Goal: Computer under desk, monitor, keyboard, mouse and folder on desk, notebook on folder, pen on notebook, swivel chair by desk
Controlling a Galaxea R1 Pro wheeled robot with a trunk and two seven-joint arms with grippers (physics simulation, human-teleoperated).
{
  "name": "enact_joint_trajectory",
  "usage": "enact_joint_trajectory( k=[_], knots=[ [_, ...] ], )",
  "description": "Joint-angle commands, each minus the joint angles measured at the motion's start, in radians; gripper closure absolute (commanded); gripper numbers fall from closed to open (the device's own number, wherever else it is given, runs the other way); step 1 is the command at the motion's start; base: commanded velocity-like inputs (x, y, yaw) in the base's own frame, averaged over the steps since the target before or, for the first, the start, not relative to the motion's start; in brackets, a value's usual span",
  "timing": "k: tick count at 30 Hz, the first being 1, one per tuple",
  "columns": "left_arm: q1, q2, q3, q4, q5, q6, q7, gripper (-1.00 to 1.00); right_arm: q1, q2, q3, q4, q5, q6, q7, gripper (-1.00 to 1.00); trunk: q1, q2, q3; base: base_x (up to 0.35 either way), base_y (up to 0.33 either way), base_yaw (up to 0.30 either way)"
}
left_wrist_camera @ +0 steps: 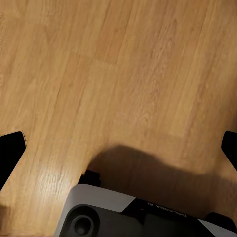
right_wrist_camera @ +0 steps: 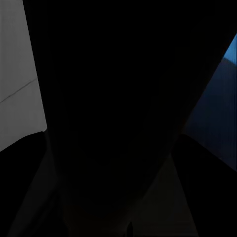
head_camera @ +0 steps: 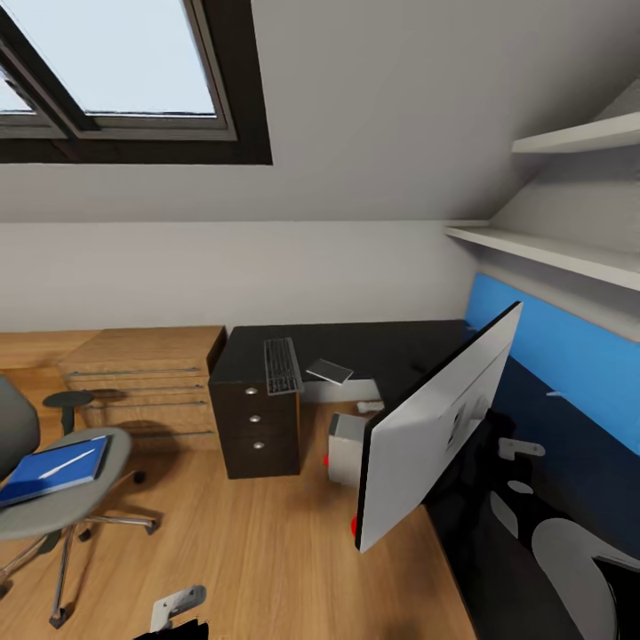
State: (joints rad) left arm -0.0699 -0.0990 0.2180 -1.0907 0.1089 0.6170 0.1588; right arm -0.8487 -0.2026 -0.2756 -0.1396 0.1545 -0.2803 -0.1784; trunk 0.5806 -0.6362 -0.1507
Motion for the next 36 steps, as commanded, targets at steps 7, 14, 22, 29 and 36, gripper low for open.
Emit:
enact_joint_trajectory(
  k=[7, 14, 22, 29, 36],
  knots=[
    [-0.001, -0.001, 0.001, -0.002, 0.011, 0.004, 0.007, -1.00, -0.001, 0.000, -0.004, 0.003, 0.007, -0.004, -0.003, 1.00, 0.000, -0.002, -0.002, -0.333, -0.025, 0.000],
    [-0.001, -0.001, 0.001, -0.002, 0.011, 0.004, 0.007, -1.00, -0.001, 0.000, -0.004, 0.003, 0.007, -0.004, -0.003, 1.00, 0.000, -0.002, -0.002, -0.333, -0.112, 0.000],
    [-0.001, -0.001, 0.001, -0.002, 0.009, 0.004, 0.008, -1.00, -0.001, 0.000, -0.004, 0.003, 0.007, -0.003, -0.003, 1.00, 0.000, -0.002, -0.002, -0.263, -0.213, 0.000],
    [-0.001, -0.001, 0.000, -0.001, 0.008, -0.012, 0.010, -1.00, -0.001, 0.000, -0.003, 0.003, 0.007, -0.002, -0.002, 1.00, 0.000, -0.002, -0.002, -0.029, -0.336, 0.000],
    [-0.001, 0.003, 0.000, -0.001, 0.008, -0.019, 0.010, -1.00, -0.001, 0.000, -0.004, 0.003, 0.007, -0.003, -0.003, 1.00, 0.000, -0.002, -0.002, 0.000, -0.346, 0.000]
  ],
)
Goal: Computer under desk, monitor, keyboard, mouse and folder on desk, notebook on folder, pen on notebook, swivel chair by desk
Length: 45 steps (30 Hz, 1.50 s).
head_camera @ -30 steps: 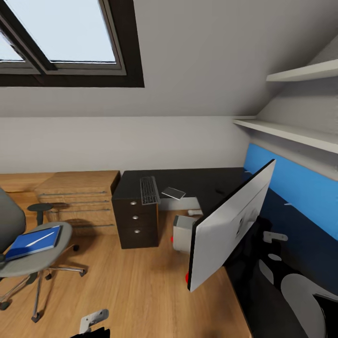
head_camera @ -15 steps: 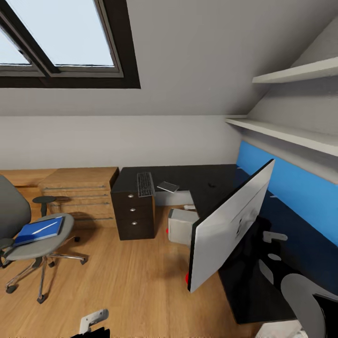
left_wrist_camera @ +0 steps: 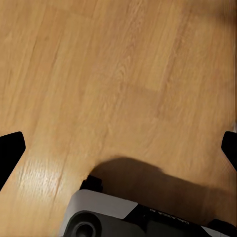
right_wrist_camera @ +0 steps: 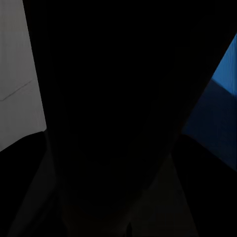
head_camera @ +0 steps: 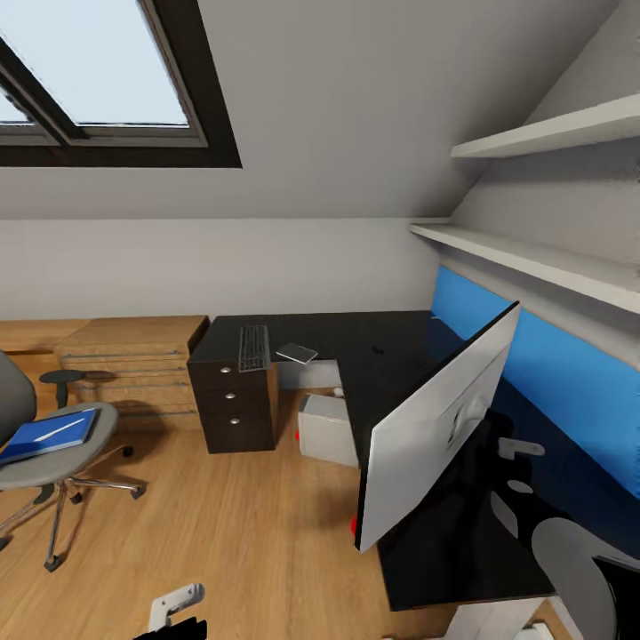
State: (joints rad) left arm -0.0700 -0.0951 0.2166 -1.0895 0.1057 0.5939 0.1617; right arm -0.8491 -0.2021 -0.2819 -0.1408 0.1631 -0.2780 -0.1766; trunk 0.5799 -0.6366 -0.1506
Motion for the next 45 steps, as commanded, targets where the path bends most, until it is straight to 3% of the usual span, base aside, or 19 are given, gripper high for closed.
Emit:
enact_joint_trajectory(
  k=[1, 10, 26, 45],
  knots=[
    [-0.001, -0.001, 0.001, -0.002, 0.011, -0.003, 0.007, -1.00, -0.001, 0.000, 0.003, 0.004, -0.002, -0.006, -0.004, 1.00, 0.000, -0.001, -0.002, 0.000, -0.346, 0.000],
    [-0.001, 0.001, 0.001, 0.005, 0.011, -0.029, 0.006, -1.00, -0.001, 0.000, 0.003, 0.004, -0.002, -0.006, -0.004, 1.00, 0.000, -0.001, -0.002, 0.000, -0.284, 0.000],
    [-0.001, 0.002, 0.003, 0.005, 0.011, -0.030, 0.007, -1.00, -0.001, 0.000, 0.003, 0.004, -0.002, -0.007, -0.004, 1.00, 0.000, -0.001, -0.002, 0.003, -0.021, 0.000],
    [-0.001, 0.001, 0.003, 0.005, 0.011, -0.033, 0.007, -1.00, -0.001, 0.000, 0.003, 0.004, -0.002, -0.006, -0.004, 1.00, 0.000, -0.001, -0.002, 0.197, -0.136, 0.000]
  ],
)
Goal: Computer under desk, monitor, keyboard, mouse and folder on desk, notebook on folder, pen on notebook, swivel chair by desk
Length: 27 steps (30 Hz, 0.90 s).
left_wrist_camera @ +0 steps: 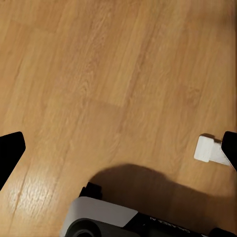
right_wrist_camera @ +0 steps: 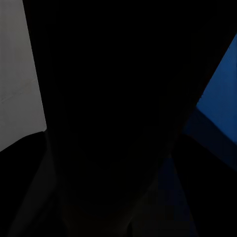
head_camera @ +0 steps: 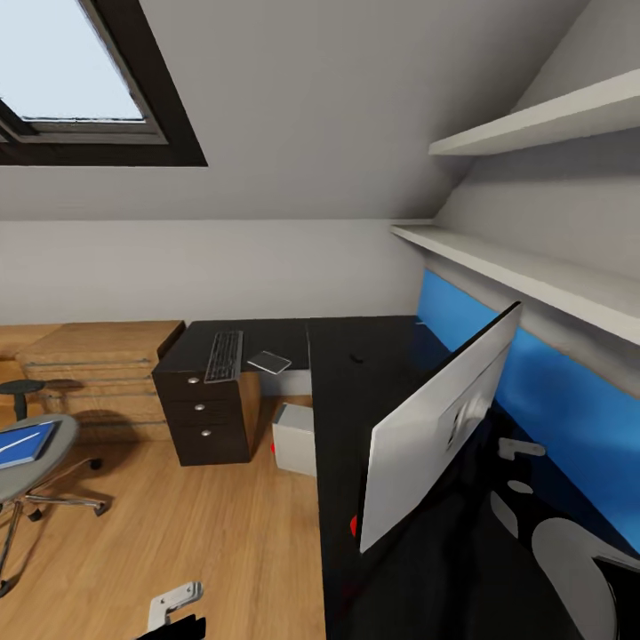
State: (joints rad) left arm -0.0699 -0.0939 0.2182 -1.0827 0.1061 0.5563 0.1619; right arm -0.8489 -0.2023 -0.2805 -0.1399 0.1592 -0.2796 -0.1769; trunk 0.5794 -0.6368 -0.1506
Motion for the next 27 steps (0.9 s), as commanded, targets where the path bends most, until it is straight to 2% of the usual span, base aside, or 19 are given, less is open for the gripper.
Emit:
enact_joint_trajectory(
  k=[1, 7, 17, 27],
  knots=[
    [-0.001, -0.001, 0.001, -0.002, 0.011, 0.005, 0.007, -1.00, -0.001, 0.000, 0.001, 0.003, 0.002, -0.005, -0.004, 1.00, 0.001, -0.001, -0.002, 0.259, -0.170, 0.000],
    [-0.001, 0.000, 0.001, -0.002, 0.011, 0.005, 0.007, -1.00, -0.001, 0.000, 0.001, 0.003, 0.002, -0.004, -0.004, 1.00, 0.001, -0.001, -0.002, 0.128, -0.095, 0.000],
    [-0.001, 0.000, 0.002, -0.002, 0.011, 0.005, 0.007, -1.00, -0.001, 0.001, 0.004, 0.003, 0.003, -0.004, -0.004, 1.00, 0.001, -0.001, -0.002, 0.010, -0.078, 0.000],
    [-0.001, 0.003, 0.003, -0.002, 0.011, 0.005, 0.006, -1.00, -0.001, 0.001, 0.006, 0.003, 0.003, -0.004, -0.004, 1.00, 0.001, -0.001, -0.002, 0.000, -0.004, 0.000]
  ],
)
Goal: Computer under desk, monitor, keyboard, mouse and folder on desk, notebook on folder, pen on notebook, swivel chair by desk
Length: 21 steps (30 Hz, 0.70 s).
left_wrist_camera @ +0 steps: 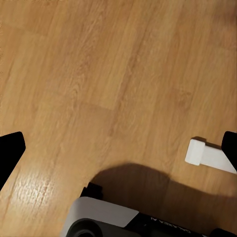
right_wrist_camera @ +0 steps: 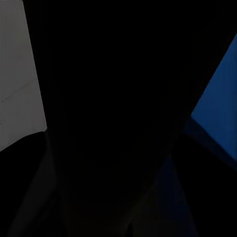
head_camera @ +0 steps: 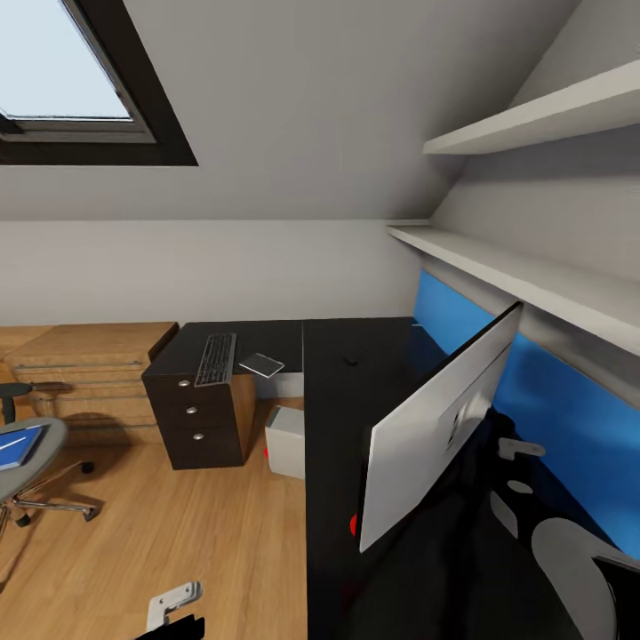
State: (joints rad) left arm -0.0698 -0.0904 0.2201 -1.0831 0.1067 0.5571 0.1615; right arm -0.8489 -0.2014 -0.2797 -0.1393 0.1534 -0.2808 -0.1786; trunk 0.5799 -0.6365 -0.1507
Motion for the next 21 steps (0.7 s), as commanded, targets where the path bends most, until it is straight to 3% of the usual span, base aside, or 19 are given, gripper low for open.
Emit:
enact_joint_trajectory(
  k=[1, 15, 21],
  knots=[
    [-0.001, 0.000, 0.001, -0.001, 0.011, 0.004, 0.007, -1.00, -0.001, 0.000, 0.005, 0.003, 0.009, -0.003, -0.002, 1.00, 0.000, -0.001, -0.002, 0.000, 0.000, 0.000],
    [-0.001, 0.005, 0.005, -0.001, 0.012, 0.004, 0.007, -1.00, -0.001, 0.002, 0.005, 0.003, 0.009, -0.003, -0.002, 1.00, 0.000, -0.001, -0.002, 0.000, -0.052, 0.000],
    [-0.001, 0.036, 0.012, -0.021, 0.018, -0.001, 0.006, -1.00, -0.001, 0.001, 0.005, 0.003, 0.009, -0.003, -0.002, 1.00, 0.000, -0.001, -0.002, 0.000, -0.001, 0.000]
  ],
)
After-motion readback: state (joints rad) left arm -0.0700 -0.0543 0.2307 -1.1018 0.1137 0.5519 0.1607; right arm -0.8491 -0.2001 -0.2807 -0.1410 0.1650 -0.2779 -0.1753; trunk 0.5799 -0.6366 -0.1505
